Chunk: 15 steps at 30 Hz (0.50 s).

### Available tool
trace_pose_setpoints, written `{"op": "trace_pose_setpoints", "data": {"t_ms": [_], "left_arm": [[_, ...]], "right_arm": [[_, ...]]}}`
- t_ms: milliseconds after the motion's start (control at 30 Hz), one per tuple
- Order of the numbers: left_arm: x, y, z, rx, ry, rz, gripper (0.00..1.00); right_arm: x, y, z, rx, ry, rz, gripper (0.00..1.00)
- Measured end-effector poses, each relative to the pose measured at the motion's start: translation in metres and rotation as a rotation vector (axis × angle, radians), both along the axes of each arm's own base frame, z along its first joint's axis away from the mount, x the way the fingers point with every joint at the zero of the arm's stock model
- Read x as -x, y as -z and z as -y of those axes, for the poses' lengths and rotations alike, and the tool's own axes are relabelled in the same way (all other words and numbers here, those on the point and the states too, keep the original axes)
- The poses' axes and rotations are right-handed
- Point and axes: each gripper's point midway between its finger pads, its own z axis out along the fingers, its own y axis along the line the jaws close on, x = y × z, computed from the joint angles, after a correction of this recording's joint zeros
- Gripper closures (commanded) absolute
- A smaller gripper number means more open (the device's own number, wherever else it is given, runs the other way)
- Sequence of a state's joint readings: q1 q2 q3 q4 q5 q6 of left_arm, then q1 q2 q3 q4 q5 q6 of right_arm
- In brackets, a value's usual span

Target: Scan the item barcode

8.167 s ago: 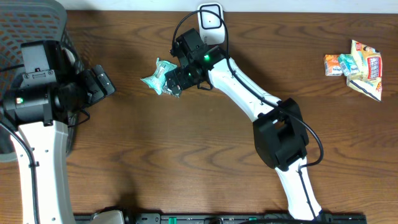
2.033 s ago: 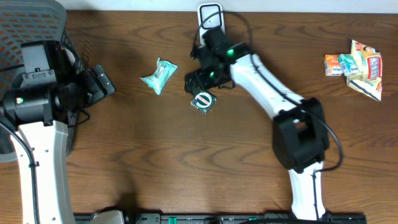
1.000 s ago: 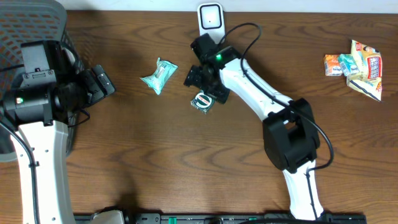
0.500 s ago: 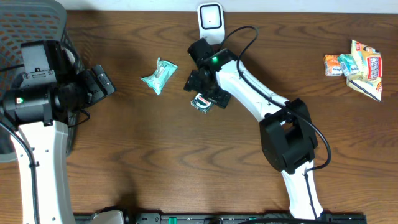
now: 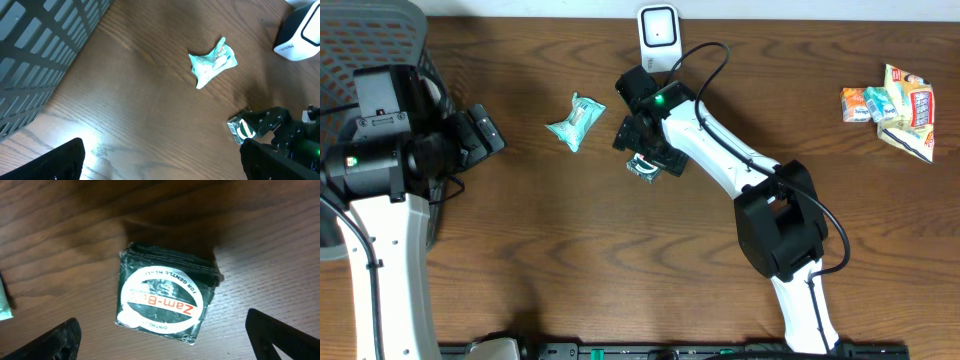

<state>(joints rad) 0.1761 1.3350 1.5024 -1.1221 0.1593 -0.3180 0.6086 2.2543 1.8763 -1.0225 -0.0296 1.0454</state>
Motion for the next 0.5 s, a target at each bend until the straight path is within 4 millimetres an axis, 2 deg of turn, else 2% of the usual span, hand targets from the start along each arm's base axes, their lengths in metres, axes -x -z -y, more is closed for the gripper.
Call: {"op": "trace_pose_setpoints", "data": {"t_ms": [300, 500], "left_arm": [[0.000, 0.000, 0.000, 0.000, 0.000, 0.000, 0.03], [0.000, 0.000, 0.000, 0.000, 0.000, 0.000, 0.02]], "right_arm": [[0.005, 0.008, 0.001, 0.025, -0.006, -0.015, 0.01], [0.011, 0.009, -0.008, 0.049, -0.026, 0.004, 0.01]]}}
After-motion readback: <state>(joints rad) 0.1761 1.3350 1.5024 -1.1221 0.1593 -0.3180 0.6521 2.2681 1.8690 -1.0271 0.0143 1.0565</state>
